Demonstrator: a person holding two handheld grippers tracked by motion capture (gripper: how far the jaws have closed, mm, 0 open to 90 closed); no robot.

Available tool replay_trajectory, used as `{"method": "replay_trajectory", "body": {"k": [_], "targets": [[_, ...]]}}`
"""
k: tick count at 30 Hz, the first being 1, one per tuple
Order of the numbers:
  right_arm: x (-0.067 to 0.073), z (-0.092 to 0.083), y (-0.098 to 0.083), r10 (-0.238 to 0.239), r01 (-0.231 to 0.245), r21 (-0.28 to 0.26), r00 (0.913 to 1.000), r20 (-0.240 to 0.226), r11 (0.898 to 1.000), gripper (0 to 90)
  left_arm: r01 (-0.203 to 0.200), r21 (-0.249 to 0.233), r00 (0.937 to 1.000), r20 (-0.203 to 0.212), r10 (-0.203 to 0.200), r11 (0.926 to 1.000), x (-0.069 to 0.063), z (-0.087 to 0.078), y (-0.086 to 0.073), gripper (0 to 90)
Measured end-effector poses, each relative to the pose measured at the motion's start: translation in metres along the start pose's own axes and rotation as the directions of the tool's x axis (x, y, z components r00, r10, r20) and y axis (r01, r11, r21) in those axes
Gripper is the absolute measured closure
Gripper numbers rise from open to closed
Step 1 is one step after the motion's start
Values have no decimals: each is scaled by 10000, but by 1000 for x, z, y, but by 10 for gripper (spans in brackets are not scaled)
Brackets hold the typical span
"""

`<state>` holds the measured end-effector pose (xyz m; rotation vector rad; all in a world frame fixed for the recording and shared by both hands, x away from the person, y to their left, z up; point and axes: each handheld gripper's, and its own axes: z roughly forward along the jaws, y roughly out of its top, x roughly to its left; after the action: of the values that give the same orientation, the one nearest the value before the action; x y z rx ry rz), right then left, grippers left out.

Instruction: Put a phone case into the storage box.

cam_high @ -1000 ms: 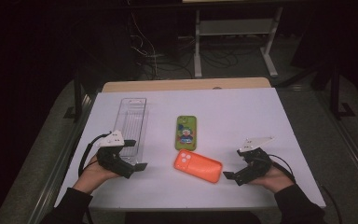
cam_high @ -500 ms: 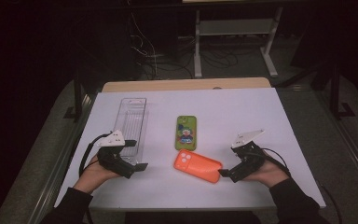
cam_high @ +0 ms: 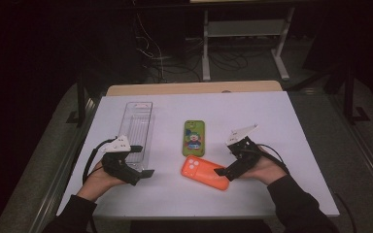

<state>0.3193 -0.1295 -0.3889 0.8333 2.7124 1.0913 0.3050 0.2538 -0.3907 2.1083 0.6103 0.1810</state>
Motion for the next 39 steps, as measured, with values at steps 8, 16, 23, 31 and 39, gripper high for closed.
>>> {"method": "replay_trajectory", "body": {"k": [8, 16, 23, 31, 39], "targets": [[2, 14, 17, -100, 101, 76, 9998, -173, 9999, 0, -46, 120, 10000, -9, 46, 9999, 1, -1, 0, 0], [4, 23, 17, -223, 230, 431, 9996, -162, 9988, 0, -72, 95, 10000, -9, 72, 9999, 1, -1, 0, 0], [6, 32, 15, -481, 482, 694, 9988, -39, 9964, 0, -118, 105, 9999, -4, 118, 9999, 1, -1, 0, 0], [9, 51, 11, -853, 855, 1114, 9963, -62, 9901, 0, -87, 67, 10000, 5, 87, 9999, 0, -1, 0, 0], [12, 64, 6, -1016, 1027, 1468, 9947, -149, 9838, 11, -156, 173, 9999, 15, 156, 9997, 1, -1, 0, 0]]}}
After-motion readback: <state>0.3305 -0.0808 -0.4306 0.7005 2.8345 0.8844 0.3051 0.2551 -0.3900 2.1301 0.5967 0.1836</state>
